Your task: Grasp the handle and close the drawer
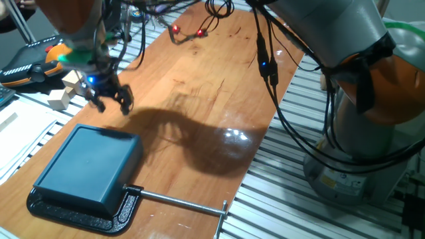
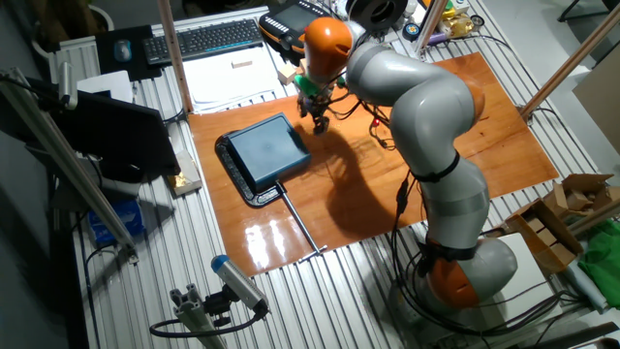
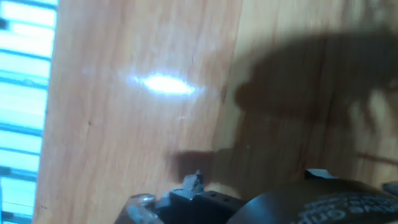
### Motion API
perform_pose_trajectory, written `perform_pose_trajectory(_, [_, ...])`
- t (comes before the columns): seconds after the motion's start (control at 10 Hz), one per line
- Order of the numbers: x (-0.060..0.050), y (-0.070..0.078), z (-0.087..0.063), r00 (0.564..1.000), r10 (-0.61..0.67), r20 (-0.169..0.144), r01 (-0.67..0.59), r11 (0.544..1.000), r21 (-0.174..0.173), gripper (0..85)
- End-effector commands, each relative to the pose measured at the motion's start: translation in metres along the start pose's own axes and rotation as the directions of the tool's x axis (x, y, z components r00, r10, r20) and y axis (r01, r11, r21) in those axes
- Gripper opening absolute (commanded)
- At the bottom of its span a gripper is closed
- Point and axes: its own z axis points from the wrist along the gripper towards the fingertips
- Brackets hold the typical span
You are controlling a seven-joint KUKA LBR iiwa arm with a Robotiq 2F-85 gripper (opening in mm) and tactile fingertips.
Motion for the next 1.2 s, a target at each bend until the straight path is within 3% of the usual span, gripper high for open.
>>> perform_pose_trajectory(0.0, [-0.011, -0.004, -0.013, 1.0, -0.025, 0.014, 0.025, 1.0, 0.003, 58.0])
perform_pose_trajectory(0.4, [-0.036, -0.025, -0.043, 0.991, -0.13, 0.039, 0.13, 0.991, -0.002, 29.7])
perform_pose_trajectory(0.7, [-0.048, -0.039, -0.059, 0.979, -0.198, 0.043, 0.198, 0.98, -0.001, 1.7])
perform_pose_trajectory(1.1, [-0.049, -0.05, -0.075, 0.967, -0.251, 0.051, 0.251, 0.968, 0.016, 0.7])
